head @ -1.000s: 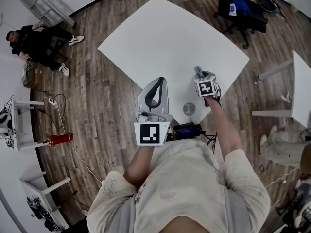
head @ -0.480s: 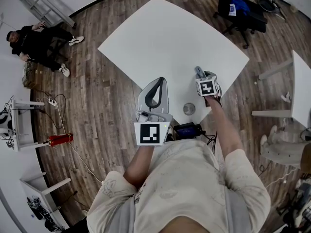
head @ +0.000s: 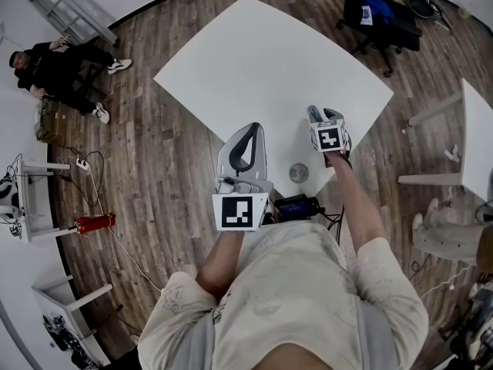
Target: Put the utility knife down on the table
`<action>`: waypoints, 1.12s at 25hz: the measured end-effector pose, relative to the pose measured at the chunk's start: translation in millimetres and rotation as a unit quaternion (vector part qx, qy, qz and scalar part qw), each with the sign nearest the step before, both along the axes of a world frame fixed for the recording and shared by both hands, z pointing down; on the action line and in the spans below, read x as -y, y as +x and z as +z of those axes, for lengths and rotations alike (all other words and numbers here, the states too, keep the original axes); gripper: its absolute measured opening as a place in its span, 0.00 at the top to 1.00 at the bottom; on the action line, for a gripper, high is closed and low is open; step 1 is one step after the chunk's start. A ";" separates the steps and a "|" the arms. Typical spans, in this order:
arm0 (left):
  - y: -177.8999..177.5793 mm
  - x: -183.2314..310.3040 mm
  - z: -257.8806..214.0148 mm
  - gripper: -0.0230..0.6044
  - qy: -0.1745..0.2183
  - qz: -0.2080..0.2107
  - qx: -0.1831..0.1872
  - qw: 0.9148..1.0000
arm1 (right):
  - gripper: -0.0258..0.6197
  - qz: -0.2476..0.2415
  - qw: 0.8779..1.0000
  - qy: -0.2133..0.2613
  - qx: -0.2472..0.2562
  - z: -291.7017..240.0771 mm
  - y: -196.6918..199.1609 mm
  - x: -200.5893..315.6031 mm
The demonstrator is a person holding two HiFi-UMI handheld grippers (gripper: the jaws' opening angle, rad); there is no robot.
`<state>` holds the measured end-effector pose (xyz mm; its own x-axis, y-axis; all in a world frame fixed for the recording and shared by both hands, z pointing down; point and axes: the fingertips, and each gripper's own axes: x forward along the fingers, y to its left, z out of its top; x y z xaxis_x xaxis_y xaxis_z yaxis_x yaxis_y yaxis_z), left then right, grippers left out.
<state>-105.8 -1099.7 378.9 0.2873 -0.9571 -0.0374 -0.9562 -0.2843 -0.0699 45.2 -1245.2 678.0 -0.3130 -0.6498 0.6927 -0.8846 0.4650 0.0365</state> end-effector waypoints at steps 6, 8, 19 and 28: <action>1.1 -0.3 5.6 0.93 -0.001 0.001 0.003 1.000 | 0.67 0.005 0.999 0.030 0.018 -11.1 -2.2 3.1; 0.9 1.6 -0.7 0.93 -0.001 0.002 0.002 1.000 | 0.68 0.008 0.999 0.037 0.022 -22.1 -3.6 4.4; 0.7 2.8 -2.2 0.93 -0.001 0.004 0.004 1.000 | 0.85 0.019 0.995 0.086 0.048 -59.5 -5.9 1.1; 4.9 6.4 -3.0 0.93 0.002 0.011 0.001 1.000 | 0.95 0.016 0.991 0.115 0.061 -90.2 -10.8 -7.3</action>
